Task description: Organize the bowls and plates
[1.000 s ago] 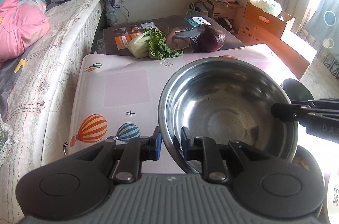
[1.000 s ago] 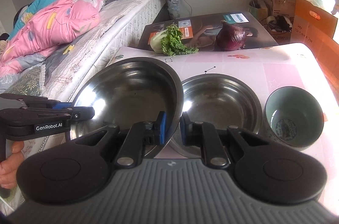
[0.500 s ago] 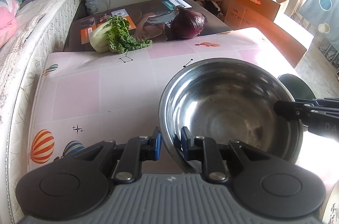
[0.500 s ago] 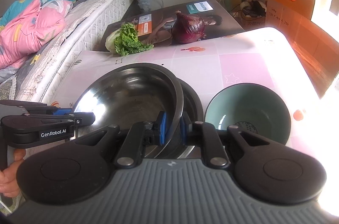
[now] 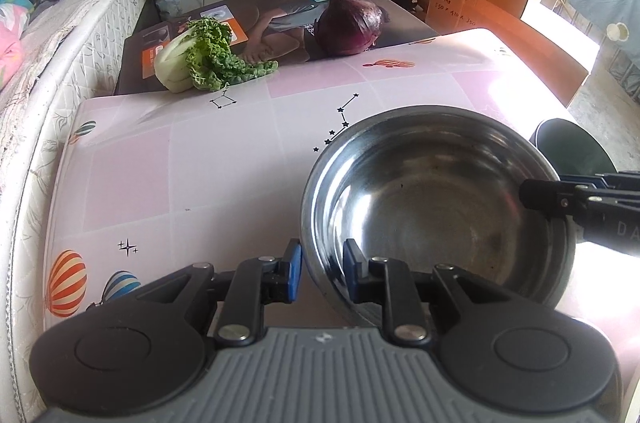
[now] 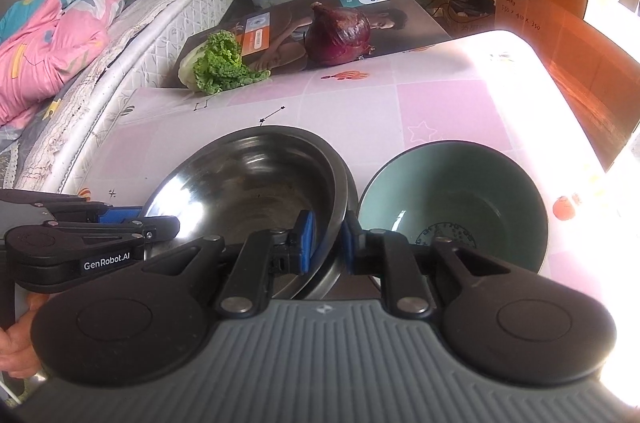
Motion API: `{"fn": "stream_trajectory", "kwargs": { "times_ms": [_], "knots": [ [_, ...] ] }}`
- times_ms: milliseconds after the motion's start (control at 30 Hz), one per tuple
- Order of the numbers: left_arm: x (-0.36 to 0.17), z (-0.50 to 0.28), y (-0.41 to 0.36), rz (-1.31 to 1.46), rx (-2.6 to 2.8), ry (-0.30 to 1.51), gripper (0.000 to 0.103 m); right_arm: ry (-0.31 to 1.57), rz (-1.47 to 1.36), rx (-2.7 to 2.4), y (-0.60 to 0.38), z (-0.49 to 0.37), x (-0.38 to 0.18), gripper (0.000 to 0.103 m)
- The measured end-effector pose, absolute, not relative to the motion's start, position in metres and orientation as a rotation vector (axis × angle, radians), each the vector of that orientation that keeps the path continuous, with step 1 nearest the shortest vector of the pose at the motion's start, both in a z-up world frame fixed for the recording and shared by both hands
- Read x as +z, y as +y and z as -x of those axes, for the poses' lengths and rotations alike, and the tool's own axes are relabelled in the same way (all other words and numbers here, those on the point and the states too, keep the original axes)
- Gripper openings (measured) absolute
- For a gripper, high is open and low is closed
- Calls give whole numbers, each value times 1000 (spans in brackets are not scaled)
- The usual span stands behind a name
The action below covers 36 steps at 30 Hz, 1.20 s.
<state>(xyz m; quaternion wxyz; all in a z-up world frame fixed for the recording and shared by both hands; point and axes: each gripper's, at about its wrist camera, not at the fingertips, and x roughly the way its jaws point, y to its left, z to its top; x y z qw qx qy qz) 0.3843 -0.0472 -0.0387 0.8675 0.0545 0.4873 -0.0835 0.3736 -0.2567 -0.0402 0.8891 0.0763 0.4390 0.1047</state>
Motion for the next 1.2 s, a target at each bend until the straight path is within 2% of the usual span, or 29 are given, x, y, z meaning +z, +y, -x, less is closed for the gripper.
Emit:
{"fn": "stream_trajectory", "kwargs": {
  "times_ms": [133, 367, 433, 633, 833, 900, 1200],
  "knots": [
    [-33, -382, -48, -112, -176, 997, 27, 912, -164, 222, -254, -374, -38, 24],
    [-19, -372, -43, -97, -182, 967, 42, 894, -181, 226, -251, -373, -29, 39],
    [-15, -368, -42, -97, -183, 958, 45, 866, -159, 211, -249, -371, -24, 48],
    [-5, -355, -38, -82, -190, 943, 51, 820, -131, 200, -248, -366, -7, 51],
    [7, -340, -36, -68, -209, 922, 65, 817, -119, 197, -250, -349, 5, 53],
    [11, -333, -37, -68, -220, 909, 74, 817, -110, 197, -251, -340, 10, 55],
    [31, -301, -47, -96, -268, 868, 91, 796, -81, 188, -263, -296, 35, 62]
  ]
}}
